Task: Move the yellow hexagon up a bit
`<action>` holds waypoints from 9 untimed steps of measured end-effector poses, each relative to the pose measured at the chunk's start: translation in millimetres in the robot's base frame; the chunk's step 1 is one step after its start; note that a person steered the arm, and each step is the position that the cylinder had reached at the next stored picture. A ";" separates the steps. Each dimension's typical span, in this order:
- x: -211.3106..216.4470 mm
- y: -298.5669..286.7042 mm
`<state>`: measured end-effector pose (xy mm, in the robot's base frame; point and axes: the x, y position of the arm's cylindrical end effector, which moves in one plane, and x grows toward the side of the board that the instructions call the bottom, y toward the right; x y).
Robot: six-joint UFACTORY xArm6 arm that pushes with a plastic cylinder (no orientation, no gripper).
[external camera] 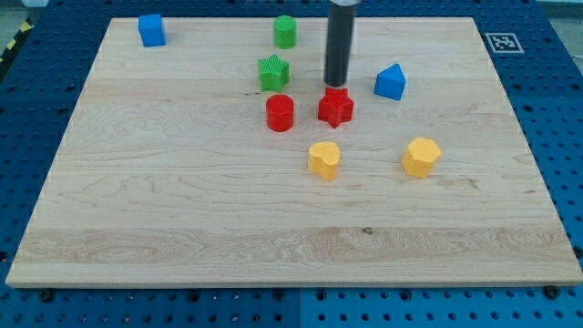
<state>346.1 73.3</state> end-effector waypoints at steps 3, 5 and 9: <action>88.7 94.1; 181.2 112.5; 189.1 100.7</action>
<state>535.2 174.0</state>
